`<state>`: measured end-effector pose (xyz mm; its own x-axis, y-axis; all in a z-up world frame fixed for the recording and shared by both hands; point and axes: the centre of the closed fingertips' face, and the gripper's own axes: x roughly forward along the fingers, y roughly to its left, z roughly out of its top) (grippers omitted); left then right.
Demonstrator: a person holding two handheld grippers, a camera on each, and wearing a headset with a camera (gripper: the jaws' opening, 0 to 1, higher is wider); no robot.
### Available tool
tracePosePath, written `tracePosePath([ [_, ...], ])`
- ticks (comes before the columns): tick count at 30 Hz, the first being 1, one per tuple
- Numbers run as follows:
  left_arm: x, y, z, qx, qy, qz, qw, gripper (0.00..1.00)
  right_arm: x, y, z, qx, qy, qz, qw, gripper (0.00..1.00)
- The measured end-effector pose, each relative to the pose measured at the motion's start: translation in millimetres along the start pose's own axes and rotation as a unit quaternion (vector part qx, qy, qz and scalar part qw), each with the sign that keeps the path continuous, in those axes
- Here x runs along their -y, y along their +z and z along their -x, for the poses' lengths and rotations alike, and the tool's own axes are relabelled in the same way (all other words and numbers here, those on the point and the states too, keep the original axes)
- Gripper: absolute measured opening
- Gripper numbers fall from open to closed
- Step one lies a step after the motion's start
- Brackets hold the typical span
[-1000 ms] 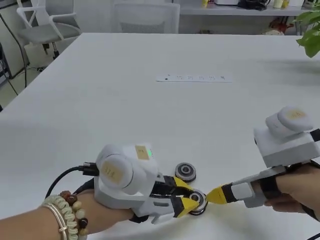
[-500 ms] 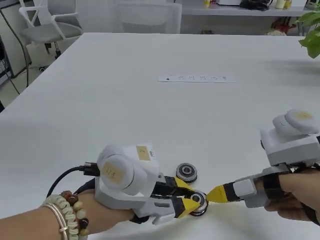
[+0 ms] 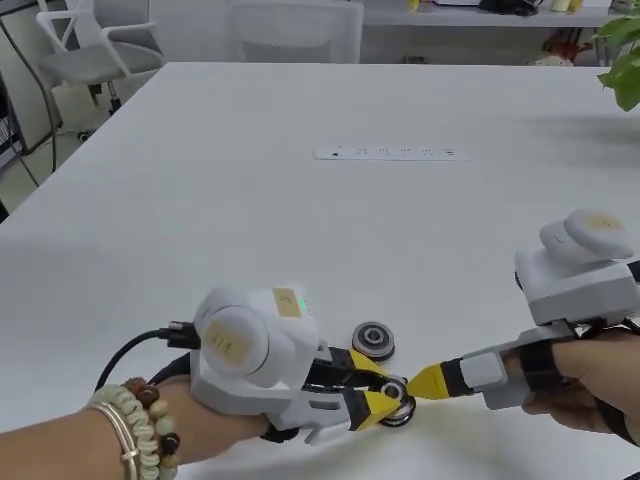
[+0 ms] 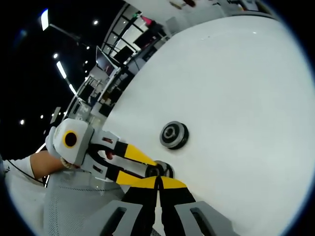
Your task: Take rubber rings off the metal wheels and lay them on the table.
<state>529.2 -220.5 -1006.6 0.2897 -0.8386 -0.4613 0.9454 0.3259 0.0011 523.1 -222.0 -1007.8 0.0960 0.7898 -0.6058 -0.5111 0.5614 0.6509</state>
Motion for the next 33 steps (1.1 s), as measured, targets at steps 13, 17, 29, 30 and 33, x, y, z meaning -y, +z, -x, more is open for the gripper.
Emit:
tracePosePath([
  [13,-0.5,0.3,-0.3,-0.002,0.001,-0.003,1.0000,0.14,-12.5,7.4,-4.6,0.004,0.013,0.051,0.9986,0.00],
  [17,-0.5,0.4,-0.5,-0.002,0.002,-0.002,1.0000,0.14,-3.9,3.4,-4.3,0.001,0.011,0.022,0.9997,0.00],
  [29,-1.7,12.3,6.4,-0.026,-0.006,-0.020,0.9994,0.19,4.4,7.9,-1.0,0.009,-0.010,0.015,0.9998,0.00],
  [30,-4.6,18.0,9.0,-0.019,-0.001,-0.017,0.9997,0.21,3.7,7.8,-0.5,0.009,-0.009,0.015,0.9998,0.00],
  [33,-8.2,29.7,16.2,-0.006,0.003,-0.008,0.9999,0.26,3.0,10.3,0.7,0.015,-0.007,0.014,0.9998,0.00],
])
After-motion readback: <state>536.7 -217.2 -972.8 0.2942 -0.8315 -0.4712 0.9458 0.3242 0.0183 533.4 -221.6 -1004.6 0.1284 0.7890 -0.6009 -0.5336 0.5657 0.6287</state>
